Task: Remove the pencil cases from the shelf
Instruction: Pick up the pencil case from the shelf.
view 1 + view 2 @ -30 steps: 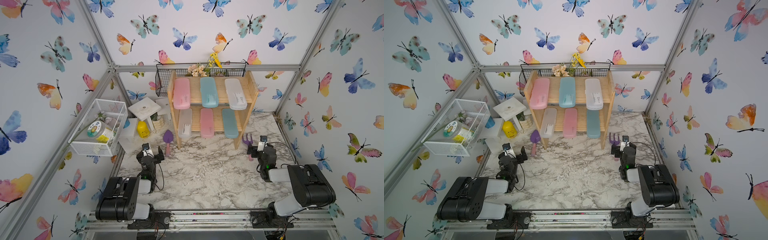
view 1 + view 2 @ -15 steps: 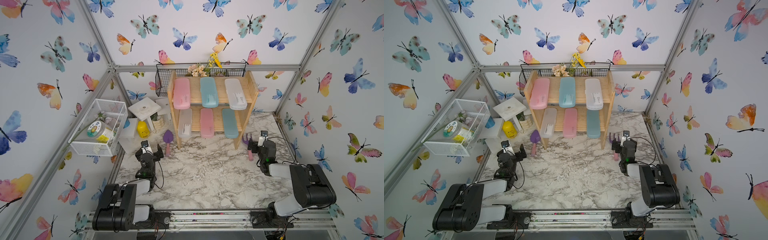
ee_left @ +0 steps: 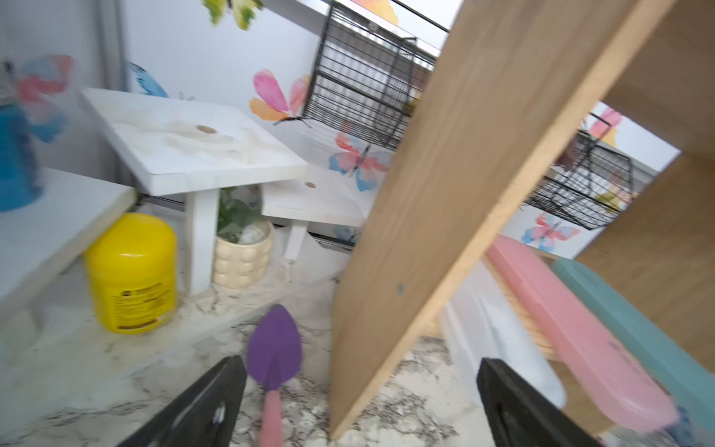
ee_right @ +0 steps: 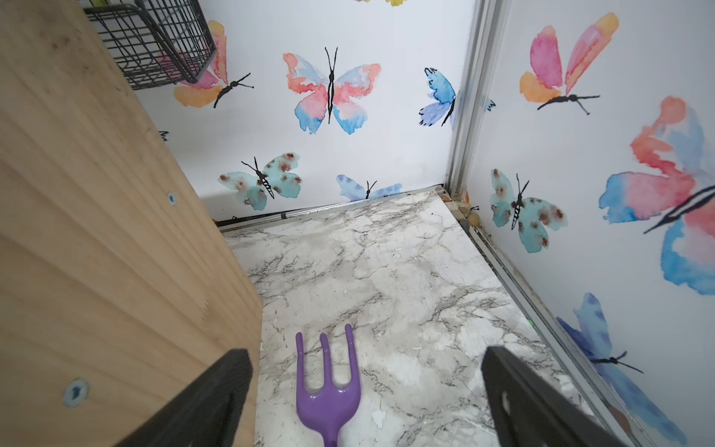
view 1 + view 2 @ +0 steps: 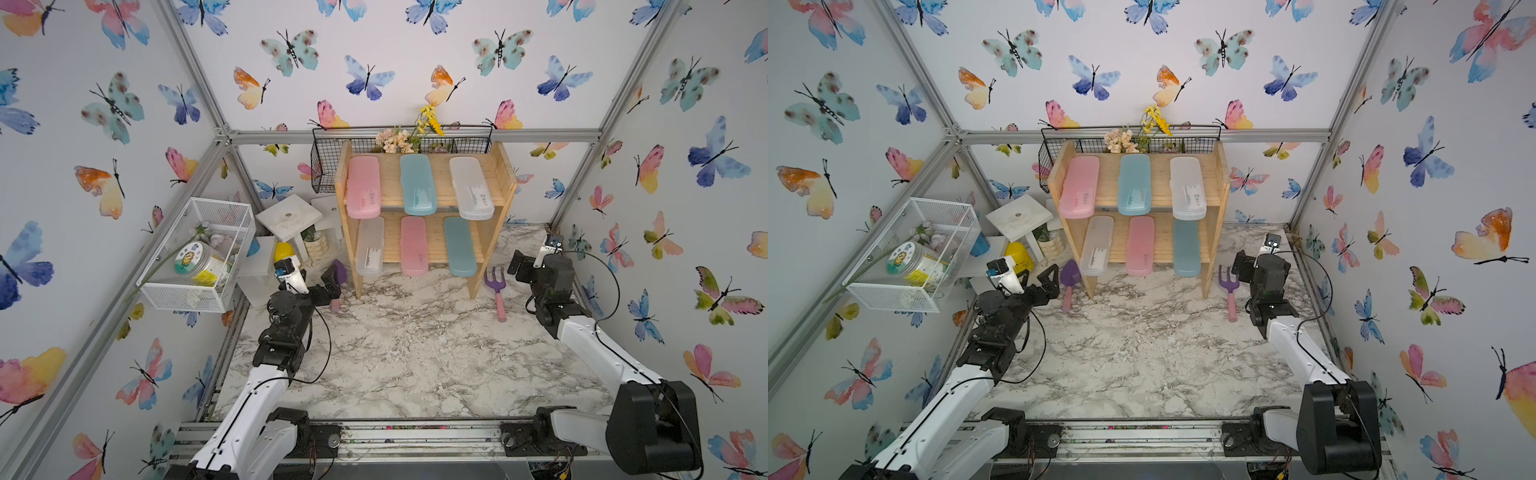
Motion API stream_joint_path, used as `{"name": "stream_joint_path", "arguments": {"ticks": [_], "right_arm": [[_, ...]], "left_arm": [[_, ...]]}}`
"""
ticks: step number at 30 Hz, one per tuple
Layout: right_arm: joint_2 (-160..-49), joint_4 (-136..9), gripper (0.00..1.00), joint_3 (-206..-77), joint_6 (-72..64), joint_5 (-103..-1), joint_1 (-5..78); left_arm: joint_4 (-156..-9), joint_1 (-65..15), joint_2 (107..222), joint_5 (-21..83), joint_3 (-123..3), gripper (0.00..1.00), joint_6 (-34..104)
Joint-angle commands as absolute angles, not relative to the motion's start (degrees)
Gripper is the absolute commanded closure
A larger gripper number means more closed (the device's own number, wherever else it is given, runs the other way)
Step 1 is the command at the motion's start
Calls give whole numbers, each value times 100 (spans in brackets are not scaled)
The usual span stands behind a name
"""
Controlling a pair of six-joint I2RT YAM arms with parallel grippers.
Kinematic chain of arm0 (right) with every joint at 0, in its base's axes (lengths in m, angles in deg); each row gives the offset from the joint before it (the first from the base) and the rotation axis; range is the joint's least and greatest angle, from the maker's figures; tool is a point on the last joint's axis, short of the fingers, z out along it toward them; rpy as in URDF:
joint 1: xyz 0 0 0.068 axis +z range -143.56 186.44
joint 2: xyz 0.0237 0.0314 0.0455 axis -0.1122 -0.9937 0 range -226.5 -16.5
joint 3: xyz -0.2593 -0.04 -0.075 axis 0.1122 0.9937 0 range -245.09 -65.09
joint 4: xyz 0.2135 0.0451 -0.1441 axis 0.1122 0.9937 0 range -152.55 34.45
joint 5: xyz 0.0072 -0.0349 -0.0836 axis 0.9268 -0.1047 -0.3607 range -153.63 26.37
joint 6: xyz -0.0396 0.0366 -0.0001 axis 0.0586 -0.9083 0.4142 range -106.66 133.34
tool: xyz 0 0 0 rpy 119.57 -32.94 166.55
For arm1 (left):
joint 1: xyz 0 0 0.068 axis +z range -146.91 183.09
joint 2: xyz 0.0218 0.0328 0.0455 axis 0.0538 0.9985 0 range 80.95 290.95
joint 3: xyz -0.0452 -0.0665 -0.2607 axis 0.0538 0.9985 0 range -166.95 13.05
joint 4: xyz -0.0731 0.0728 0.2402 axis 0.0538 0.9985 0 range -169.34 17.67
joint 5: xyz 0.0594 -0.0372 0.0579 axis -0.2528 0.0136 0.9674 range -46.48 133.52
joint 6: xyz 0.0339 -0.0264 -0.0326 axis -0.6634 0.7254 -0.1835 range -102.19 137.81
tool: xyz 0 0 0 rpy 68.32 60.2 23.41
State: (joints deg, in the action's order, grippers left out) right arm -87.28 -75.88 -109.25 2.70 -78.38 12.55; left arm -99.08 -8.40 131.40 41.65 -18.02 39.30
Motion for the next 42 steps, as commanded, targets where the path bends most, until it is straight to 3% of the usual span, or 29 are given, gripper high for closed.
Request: {"name": "stream_joint_path", "arguments": {"ticks": [1, 7, 19, 27, 38, 42], "right_arm": [[-8519, -6610, 1, -11076, -11, -7615, 1349], [-8313, -6284, 1, -11114, 6, -7462, 1429], [-8328, -6189, 1, -11167, -20, -7361, 1430], [-8432, -6211, 1, -11220, -38, -7365, 1427], [-8444, -6220, 1, -11264, 14, -7382, 1427], [-8435, -6194, 1, -11281, 10, -7352, 1428]], "left_arm": [[-9172, -1045, 13372, 3503, -2201, 1, 4717], [-10012, -1032, 13859, 2301, -2117, 1, 6240], [-11947, -981, 14672, 1398, -1849, 1, 7813], [-12170, -975, 15147, 1274, -2056, 7, 8060], [-12490, -970, 15586, 1208, -2245, 52, 8285], [-12460, -966, 15619, 1192, -2272, 74, 8300]]}}
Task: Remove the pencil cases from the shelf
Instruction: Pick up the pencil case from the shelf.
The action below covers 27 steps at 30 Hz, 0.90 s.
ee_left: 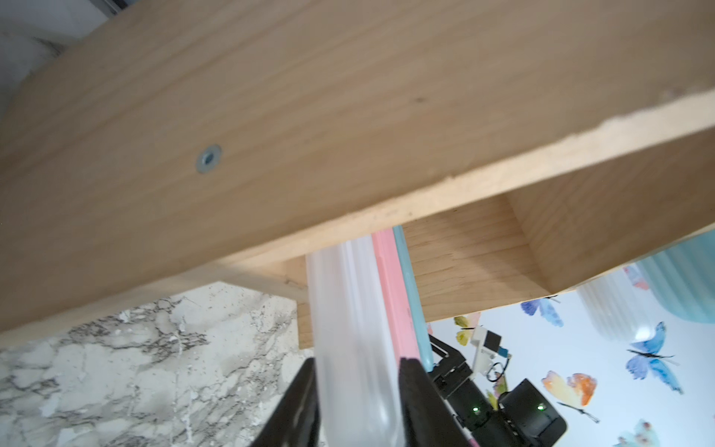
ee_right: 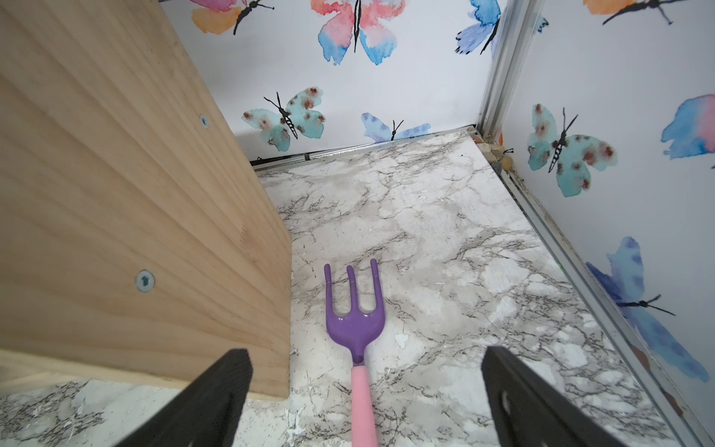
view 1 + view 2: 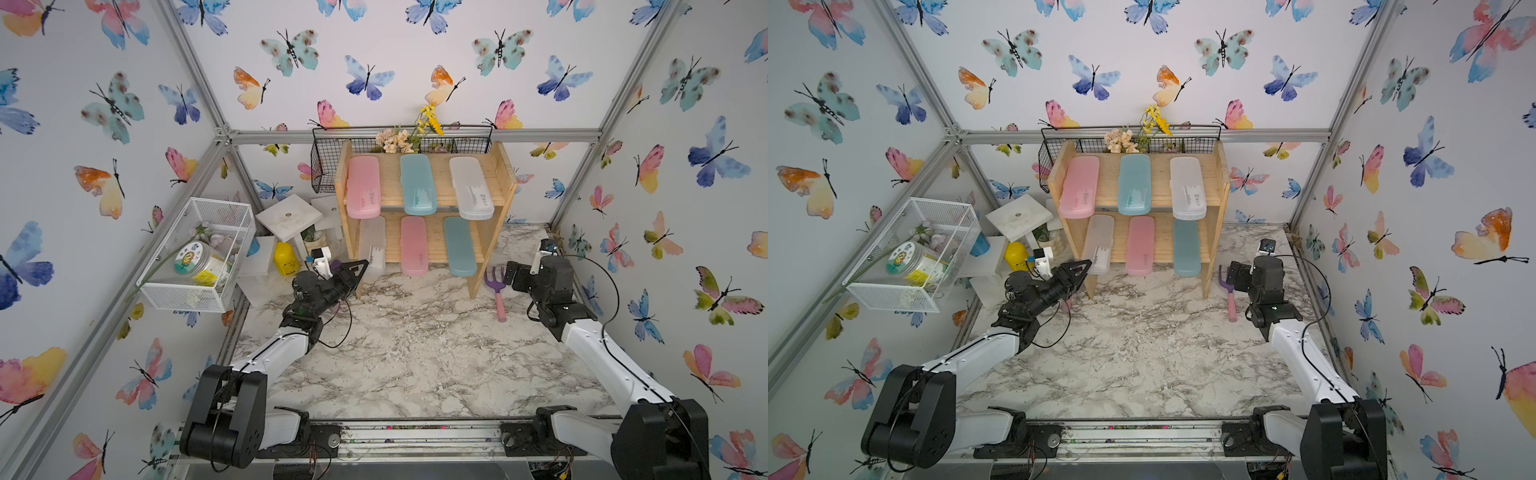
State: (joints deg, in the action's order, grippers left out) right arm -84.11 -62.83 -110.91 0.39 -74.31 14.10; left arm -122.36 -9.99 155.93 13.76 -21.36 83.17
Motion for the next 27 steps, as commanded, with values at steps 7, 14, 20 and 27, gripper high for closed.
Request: {"name": "stream_joint_path", "arguments": {"ticks": [7, 14, 20, 27], "right_arm": [[-8299, -6101, 1, -11300, -41, -7263, 1430], [-7618, -5902, 1, -11328, -310, -6368, 1491], [-6975, -5522, 1, -11341, -702, -5474, 2037], [-6411, -5827, 1, -11143, -1919, -4308, 2609]], "left_arm": [[-12391, -970, 15484, 1194, -2077, 96, 8164], [-11086, -1129, 14384, 1433, -2003, 94, 6601], [-9720, -1426, 12660, 2404, -1458, 95, 5439], [-8861, -2190, 10537, 3377, -636, 99, 4762]]}}
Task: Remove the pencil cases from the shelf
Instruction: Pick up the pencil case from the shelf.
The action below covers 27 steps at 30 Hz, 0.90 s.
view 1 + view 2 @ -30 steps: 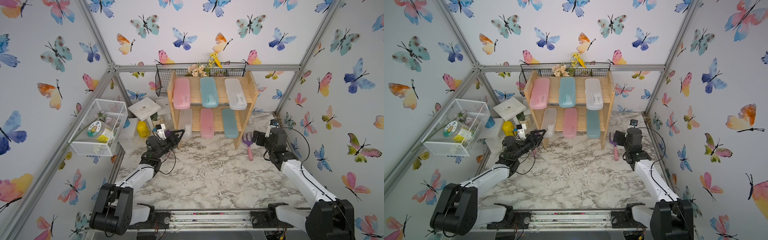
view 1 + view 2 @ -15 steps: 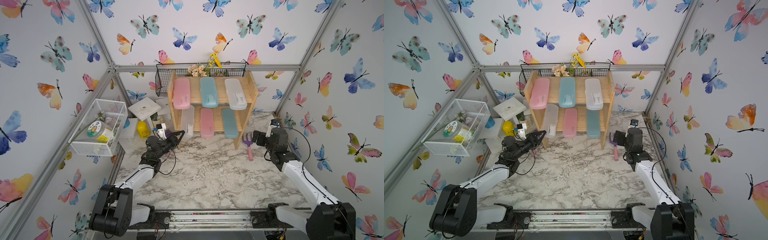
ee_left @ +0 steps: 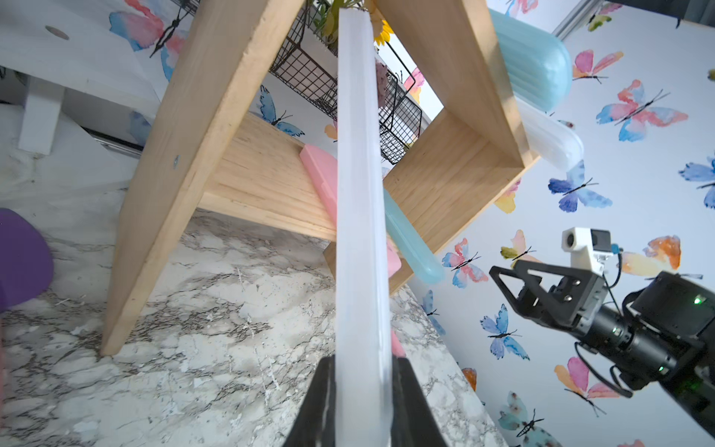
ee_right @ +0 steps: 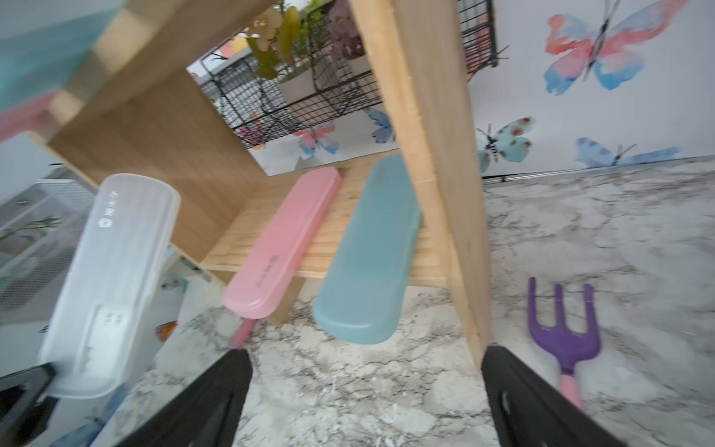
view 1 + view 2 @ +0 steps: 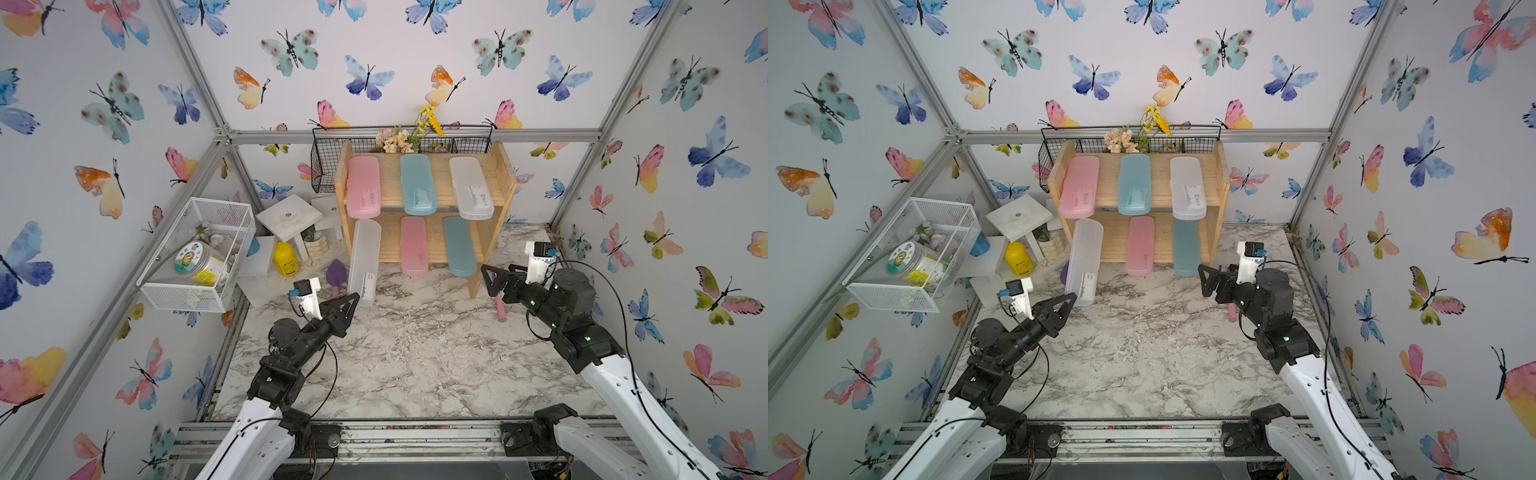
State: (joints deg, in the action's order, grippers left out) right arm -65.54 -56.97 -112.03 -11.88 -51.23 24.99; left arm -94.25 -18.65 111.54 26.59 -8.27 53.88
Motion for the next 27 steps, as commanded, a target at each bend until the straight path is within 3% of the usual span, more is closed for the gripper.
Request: {"name": "stream_joint_path", "arguments": {"ticks": [1, 5, 13, 27], "right_arm": [[-6384, -5960, 1, -11096, -2139, -4184, 2677], [-6487, -6516, 1, -11054, -2725, -4215, 3298], [-7941, -6924, 1, -11906, -2688, -5602, 5488], [-9296, -7323, 1, -12555, -2997, -6233, 6328]], "left_arm": [[-8800, -2326, 10366, 3472, -574, 99, 4708], [-8742, -3230, 9990, 4140, -365, 100, 4442], [-8988, -4989, 10431, 5942, -665, 100, 3798], [-9506, -5737, 10650, 6767, -599, 100, 3650]]}}
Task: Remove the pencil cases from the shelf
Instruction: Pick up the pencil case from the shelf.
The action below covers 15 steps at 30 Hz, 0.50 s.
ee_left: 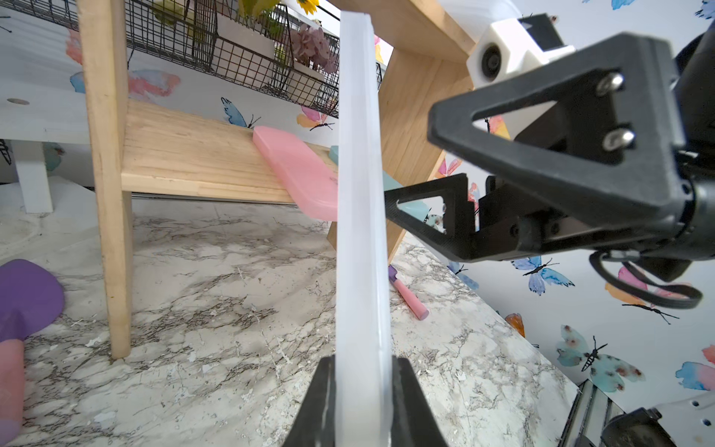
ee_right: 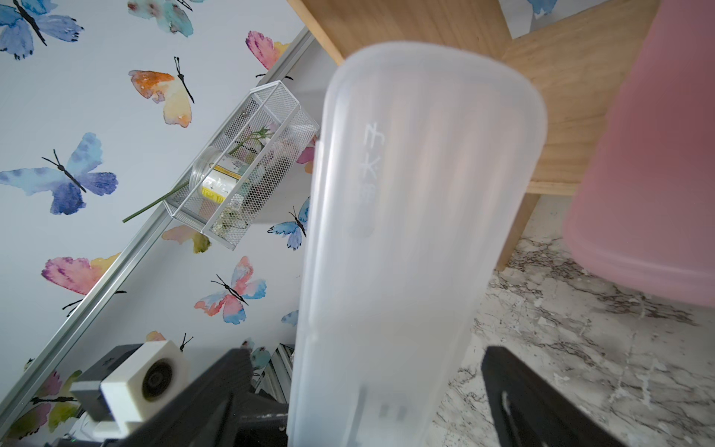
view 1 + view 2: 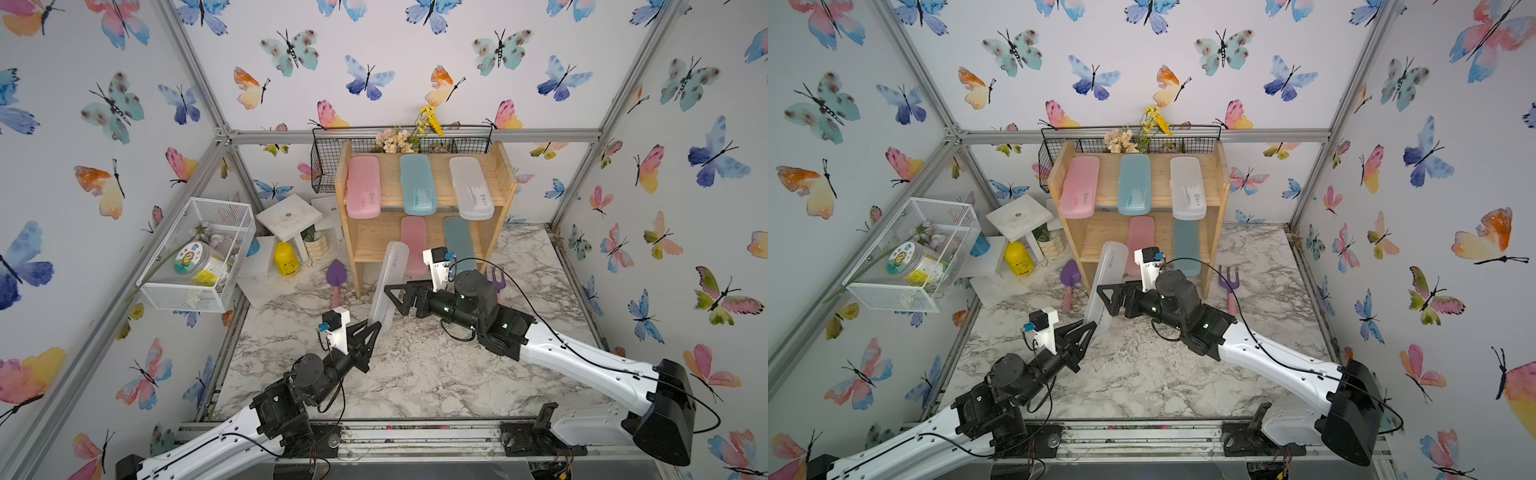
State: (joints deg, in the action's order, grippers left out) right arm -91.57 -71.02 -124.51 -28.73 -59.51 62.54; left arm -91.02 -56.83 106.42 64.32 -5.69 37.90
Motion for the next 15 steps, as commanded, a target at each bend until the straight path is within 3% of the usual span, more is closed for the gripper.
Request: {"name": "stream_joint_path", "arguments": {"ticks": [1, 15], "right_arm": [[-9358, -7368, 1, -12584, -3003, -6236, 6352], [-9865, -7697, 6, -12783, -3105, -6044, 6392]], "left_arm": [[-9507, -5747, 10668, 6773, -599, 100, 3646], [-9561, -5779, 10622, 6790, -524, 100, 3680]]}}
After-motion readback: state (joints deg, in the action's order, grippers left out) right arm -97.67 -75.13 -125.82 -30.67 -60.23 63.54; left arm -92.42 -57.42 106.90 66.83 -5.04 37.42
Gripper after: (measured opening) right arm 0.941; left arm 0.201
